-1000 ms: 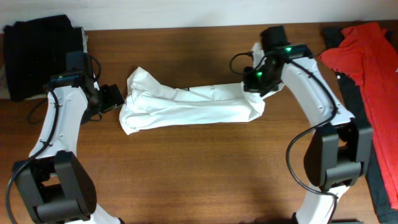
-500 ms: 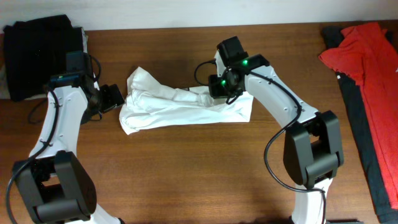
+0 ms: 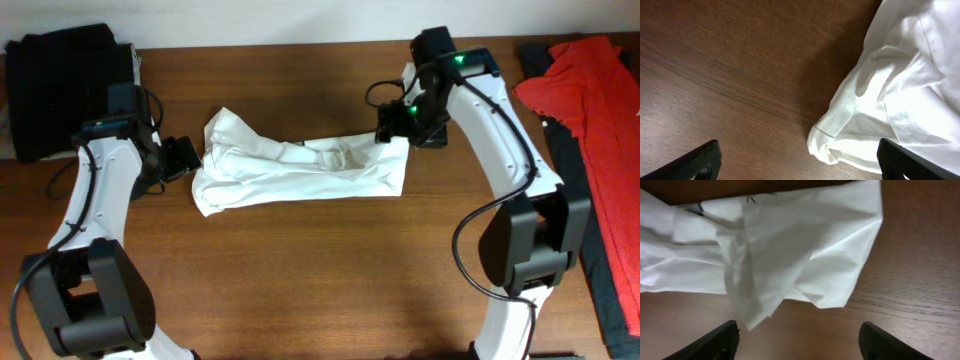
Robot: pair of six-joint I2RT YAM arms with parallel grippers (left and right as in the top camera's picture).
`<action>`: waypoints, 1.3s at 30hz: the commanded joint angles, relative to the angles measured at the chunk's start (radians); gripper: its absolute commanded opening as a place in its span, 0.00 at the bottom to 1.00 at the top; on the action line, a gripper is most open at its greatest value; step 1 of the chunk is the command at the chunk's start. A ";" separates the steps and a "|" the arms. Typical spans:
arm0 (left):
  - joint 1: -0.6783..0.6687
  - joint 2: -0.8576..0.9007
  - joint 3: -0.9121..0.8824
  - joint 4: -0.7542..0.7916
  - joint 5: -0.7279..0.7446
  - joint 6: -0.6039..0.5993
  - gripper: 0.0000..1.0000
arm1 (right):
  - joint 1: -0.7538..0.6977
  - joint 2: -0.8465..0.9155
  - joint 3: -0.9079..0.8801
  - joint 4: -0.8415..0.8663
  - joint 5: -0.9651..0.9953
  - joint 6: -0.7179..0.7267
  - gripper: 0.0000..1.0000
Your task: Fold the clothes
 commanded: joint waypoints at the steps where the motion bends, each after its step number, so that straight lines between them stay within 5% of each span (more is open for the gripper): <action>1: -0.001 0.015 0.002 0.001 0.008 0.001 0.99 | 0.062 -0.008 -0.103 0.047 0.001 -0.012 0.79; 12: -0.001 0.015 0.002 -0.002 0.007 0.002 0.99 | 0.158 0.049 -0.166 0.259 -0.003 0.048 0.61; 15: -0.001 0.015 0.002 -0.002 0.007 0.002 0.99 | 0.158 0.109 -0.167 0.331 -0.003 0.080 0.34; 17: -0.001 0.015 0.002 -0.002 0.007 0.002 0.99 | 0.158 0.142 -0.167 0.423 -0.008 0.085 0.04; 21: -0.001 0.015 0.002 -0.001 0.007 0.002 0.99 | 0.159 0.146 -0.165 0.616 -0.102 0.089 0.05; 23: -0.001 0.015 0.002 -0.003 0.007 0.002 0.99 | 0.171 0.146 -0.165 0.600 -0.112 0.089 0.72; 32: -0.001 0.015 0.002 -0.002 0.007 0.002 0.99 | 0.111 0.013 -0.067 0.345 -0.112 0.012 0.95; 35: -0.001 0.015 0.002 -0.003 0.007 0.002 0.99 | 0.156 0.031 -0.069 0.314 -0.111 -0.039 0.96; 36: -0.001 0.015 0.002 -0.003 0.009 0.002 0.99 | 0.182 0.041 -0.071 0.318 -0.099 -0.035 0.89; 38: -0.001 0.015 0.002 -0.004 0.026 0.002 0.99 | 0.240 0.092 -0.071 0.325 0.061 0.078 0.52; 39: -0.001 0.015 0.002 -0.006 0.025 0.002 0.99 | 0.251 0.114 -0.071 0.330 0.114 0.119 0.43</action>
